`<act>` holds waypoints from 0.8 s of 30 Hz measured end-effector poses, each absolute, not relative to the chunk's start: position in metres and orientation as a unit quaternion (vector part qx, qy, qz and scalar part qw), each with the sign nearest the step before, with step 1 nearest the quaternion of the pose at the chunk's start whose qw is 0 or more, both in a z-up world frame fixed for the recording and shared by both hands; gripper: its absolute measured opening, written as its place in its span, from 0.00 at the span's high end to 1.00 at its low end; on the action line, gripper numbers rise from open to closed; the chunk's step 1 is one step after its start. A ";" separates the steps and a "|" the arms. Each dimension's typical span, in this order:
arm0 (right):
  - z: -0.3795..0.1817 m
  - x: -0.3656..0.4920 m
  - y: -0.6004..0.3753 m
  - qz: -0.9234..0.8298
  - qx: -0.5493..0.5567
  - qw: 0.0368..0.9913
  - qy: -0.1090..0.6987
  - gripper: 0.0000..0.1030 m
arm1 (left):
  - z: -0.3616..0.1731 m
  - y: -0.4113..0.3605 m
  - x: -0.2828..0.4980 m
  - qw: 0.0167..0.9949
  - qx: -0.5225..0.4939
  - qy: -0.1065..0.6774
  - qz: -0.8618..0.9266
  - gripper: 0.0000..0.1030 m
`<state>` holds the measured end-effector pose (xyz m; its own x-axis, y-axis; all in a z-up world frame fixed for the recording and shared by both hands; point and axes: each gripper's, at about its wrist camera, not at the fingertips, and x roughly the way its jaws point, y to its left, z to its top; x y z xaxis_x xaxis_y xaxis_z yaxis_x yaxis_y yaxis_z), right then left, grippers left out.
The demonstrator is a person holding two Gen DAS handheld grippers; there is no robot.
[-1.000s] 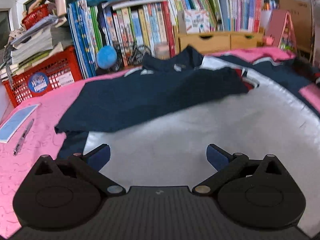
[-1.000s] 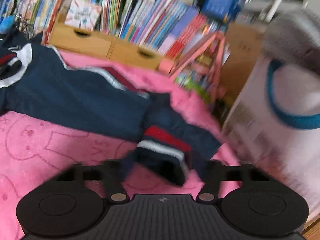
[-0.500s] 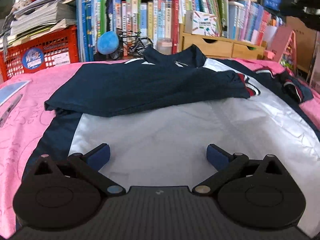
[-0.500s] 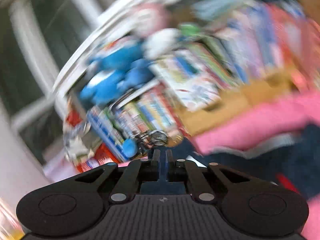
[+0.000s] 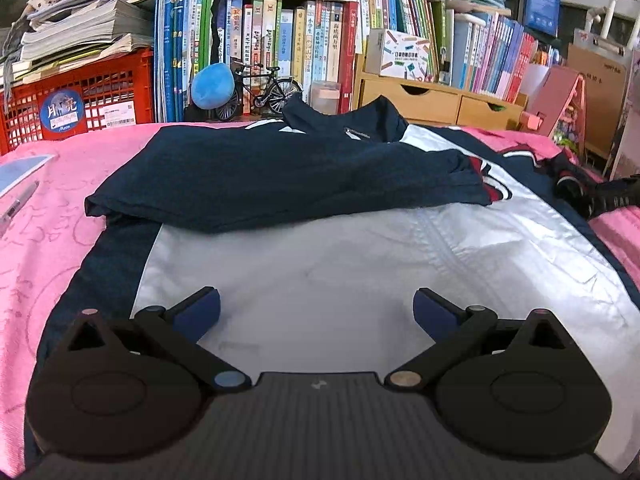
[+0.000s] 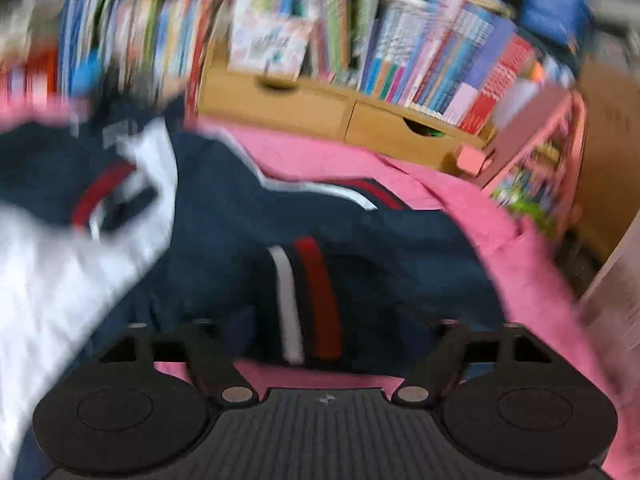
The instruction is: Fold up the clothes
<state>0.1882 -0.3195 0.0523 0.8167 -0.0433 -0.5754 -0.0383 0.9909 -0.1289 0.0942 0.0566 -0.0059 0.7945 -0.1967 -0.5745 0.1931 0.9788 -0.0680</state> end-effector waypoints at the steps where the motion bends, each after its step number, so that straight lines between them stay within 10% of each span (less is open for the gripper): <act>1: 0.048 0.195 -0.322 -0.015 -0.044 0.950 0.310 0.28 | -0.006 0.056 0.094 0.947 0.001 0.305 -0.102 0.00; 6: 0.051 0.206 -0.323 -0.083 0.032 0.945 0.315 0.67 | -0.007 0.055 0.094 0.947 0.003 0.305 -0.102 0.00; 13: 0.123 0.197 -0.296 0.102 0.345 0.898 0.254 0.72 | -0.007 0.062 0.092 0.948 -0.017 0.296 -0.113 0.00; 24: 0.099 0.231 -0.109 0.247 0.148 0.895 0.340 0.26 | -0.006 0.074 0.089 0.950 -0.059 0.287 -0.113 0.00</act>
<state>0.2312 -0.1086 0.0991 0.6471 0.5427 -0.5354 -0.3414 0.8342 0.4330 0.0890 0.0740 -0.0061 0.8101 -0.2481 -0.5312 0.1803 0.9676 -0.1770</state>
